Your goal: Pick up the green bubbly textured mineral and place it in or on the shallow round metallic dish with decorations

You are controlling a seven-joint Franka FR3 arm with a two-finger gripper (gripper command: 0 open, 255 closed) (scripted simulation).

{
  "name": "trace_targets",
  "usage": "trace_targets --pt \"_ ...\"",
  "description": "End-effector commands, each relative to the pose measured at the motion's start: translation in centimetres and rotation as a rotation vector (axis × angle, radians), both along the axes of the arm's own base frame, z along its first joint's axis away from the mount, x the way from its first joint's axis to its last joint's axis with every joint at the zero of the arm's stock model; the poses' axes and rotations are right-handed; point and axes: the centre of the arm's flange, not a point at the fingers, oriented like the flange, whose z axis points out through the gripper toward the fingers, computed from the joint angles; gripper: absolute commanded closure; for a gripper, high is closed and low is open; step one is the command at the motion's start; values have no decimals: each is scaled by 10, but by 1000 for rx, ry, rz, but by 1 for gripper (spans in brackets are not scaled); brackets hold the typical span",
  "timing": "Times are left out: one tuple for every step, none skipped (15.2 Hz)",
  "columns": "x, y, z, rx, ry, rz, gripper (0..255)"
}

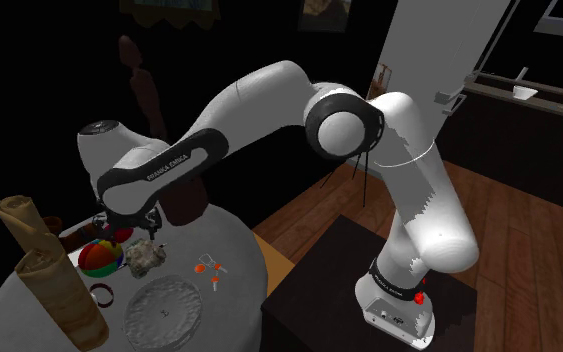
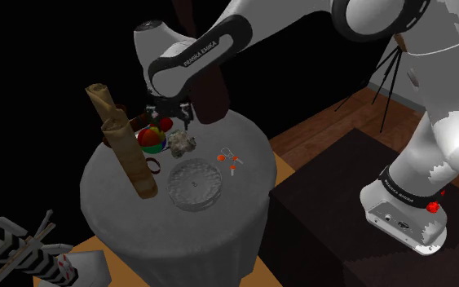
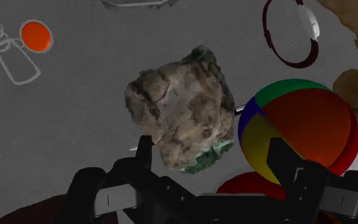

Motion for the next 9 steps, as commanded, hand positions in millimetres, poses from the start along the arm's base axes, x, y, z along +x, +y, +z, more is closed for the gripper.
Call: trace_targets --pt "-21 27 -15 -101 -43 -171 0" --pt "-29 42 -26 -152 -61 -246 0" --pt "-36 56 -38 -204 -79 -322 0" --pt "-41 71 -50 -256 -97 -397 0" --pt "-43 76 -55 -275 -104 -425 0" --pt "-43 74 -60 -275 -104 -425 0" --pt "-43 73 -65 -275 -104 -425 0" --pt "-42 71 -70 -275 -104 -425 0" --pt "-42 70 -75 -275 -104 -425 0"
